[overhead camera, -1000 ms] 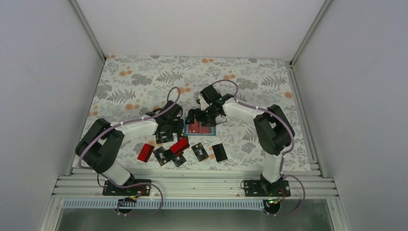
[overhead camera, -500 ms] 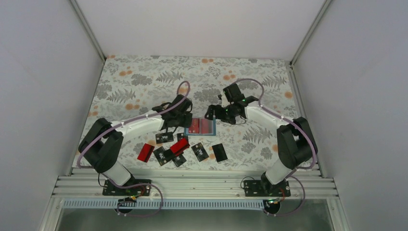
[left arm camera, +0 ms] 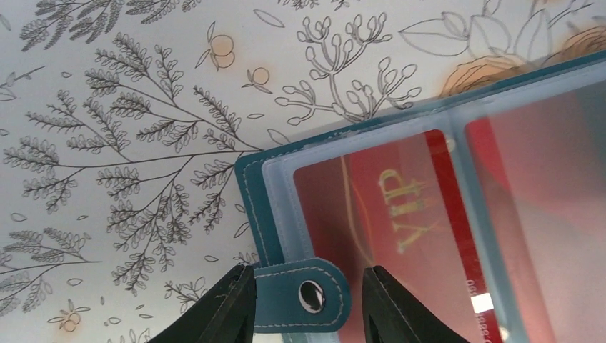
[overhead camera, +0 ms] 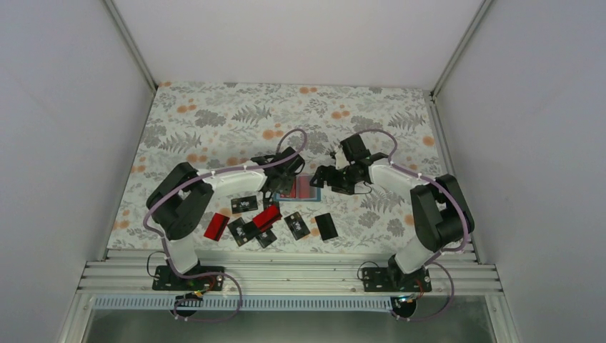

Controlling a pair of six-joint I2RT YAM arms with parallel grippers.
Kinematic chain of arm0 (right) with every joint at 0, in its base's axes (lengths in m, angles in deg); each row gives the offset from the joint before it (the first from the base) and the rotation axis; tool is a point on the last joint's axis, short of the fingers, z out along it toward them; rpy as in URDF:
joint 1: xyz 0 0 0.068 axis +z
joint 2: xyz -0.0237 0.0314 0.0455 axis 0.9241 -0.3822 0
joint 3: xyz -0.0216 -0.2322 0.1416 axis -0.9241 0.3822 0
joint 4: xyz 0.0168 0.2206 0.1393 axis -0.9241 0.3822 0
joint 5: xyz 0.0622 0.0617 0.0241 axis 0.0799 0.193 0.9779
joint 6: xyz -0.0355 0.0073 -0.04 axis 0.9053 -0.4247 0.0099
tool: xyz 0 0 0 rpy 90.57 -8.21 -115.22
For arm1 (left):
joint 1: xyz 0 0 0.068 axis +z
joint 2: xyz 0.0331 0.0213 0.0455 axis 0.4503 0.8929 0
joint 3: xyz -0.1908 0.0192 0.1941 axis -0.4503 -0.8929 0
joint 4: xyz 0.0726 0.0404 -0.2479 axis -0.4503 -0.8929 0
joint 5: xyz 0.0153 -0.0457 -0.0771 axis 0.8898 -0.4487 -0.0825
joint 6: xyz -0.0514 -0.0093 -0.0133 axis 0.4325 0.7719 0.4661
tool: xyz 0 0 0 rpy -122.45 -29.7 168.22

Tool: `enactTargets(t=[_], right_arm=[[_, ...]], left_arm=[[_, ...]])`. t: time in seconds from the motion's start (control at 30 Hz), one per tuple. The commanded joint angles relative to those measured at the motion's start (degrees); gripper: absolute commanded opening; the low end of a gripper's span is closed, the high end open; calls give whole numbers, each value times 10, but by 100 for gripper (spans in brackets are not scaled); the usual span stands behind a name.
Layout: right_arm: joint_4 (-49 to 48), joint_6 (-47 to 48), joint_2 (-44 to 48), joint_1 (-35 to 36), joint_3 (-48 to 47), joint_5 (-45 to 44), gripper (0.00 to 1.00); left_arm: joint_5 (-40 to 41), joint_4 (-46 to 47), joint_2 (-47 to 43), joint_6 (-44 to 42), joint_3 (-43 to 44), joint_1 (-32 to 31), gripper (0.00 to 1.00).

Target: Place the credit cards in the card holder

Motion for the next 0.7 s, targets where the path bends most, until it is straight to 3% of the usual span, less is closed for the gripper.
enactTargets(t=[0.0,0.4,0.67], right_arm=[[-24,12,-8,-6,3,25,95],[-49,16,-47,-7,6,86,91],[-55,20,-82,-7,-4,84,88]], left_arm=[[61,-33,16,17,19,-12,36],[109,9,9,39,-15,-22,3],[103,62,-18,42,-63,-21,2]])
